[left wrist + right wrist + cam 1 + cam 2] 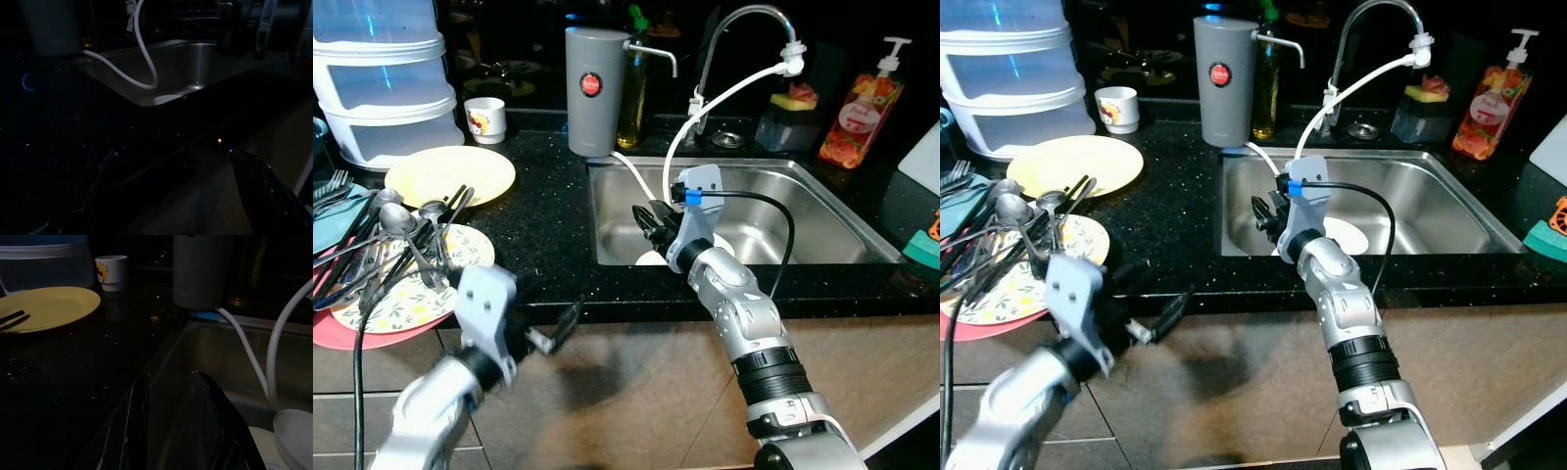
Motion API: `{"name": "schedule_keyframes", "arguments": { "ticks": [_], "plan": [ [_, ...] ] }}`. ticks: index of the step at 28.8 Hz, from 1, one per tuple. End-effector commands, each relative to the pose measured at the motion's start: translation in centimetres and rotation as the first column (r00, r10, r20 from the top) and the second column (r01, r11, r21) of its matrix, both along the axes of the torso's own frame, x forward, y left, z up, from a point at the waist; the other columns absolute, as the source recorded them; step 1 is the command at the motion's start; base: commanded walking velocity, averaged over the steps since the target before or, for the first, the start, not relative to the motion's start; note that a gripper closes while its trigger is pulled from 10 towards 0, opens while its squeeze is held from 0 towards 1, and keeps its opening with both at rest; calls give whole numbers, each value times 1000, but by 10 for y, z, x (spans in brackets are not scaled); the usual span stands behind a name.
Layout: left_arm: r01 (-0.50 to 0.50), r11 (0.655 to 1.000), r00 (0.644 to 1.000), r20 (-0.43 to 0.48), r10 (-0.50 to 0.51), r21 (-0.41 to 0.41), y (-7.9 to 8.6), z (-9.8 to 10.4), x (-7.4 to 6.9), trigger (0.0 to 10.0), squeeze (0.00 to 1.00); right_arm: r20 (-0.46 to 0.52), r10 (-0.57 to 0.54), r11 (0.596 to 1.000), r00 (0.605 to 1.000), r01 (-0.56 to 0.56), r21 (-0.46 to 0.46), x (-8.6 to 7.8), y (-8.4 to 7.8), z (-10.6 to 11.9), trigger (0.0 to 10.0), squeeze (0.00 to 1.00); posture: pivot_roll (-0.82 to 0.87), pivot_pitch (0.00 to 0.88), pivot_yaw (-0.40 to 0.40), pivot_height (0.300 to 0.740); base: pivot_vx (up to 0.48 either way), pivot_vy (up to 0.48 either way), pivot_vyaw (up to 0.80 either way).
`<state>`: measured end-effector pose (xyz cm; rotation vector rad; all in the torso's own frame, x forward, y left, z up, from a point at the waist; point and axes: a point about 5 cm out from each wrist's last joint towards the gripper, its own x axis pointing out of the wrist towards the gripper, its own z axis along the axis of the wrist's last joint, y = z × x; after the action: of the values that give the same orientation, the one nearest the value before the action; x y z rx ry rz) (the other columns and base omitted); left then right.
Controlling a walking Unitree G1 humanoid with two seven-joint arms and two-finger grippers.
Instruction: Kitchen organization
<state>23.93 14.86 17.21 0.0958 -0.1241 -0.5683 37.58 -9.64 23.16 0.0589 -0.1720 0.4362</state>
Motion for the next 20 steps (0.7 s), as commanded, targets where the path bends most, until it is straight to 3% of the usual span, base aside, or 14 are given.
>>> {"name": "schedule_keyframes", "arguments": {
  "ticks": [1, 8, 12, 15, 20],
  "plan": [
    [13, 1000, 1000, 9, -13, 23, 1, -2, -2, 10000, 0, 5, 2, 1000, 1000, -2, -9, 0, 2, 1, 10000, 0, 61, 76, -51, 740, 0, 0, 0],
    [-93, 995, 996, -8, 94, 32, 17, -17, -11, 10000, 0, 7, 4, 1000, 1000, -4, -9, 0, 3, 2, 10000, 0, 61, 78, -49, 740, 0, 0, 0],
    [-324, 946, 946, 10, 324, 12, 42, -21, -18, 10000, 0, 10, 5, 1000, 1000, -5, -9, 0, 3, 2, 10000, 0, 61, 78, -49, 740, 0, 0, 0],
    [-381, 925, 925, 8, 381, 1, 50, -23, -23, 10000, 0, 9, 5, 1000, 1000, -5, -10, 0, 3, 2, 10000, 0, 61, 78, -49, 740, 0, 0, 0],
    [-509, 860, 861, 3, 509, -39, 70, -28, -44, 10000, 0, -16, 18, 999, 1000, -19, -39, 1, 4, -4, 10000, 0, 67, 81, -47, 740, 0, 0, 0]
  ]
}}
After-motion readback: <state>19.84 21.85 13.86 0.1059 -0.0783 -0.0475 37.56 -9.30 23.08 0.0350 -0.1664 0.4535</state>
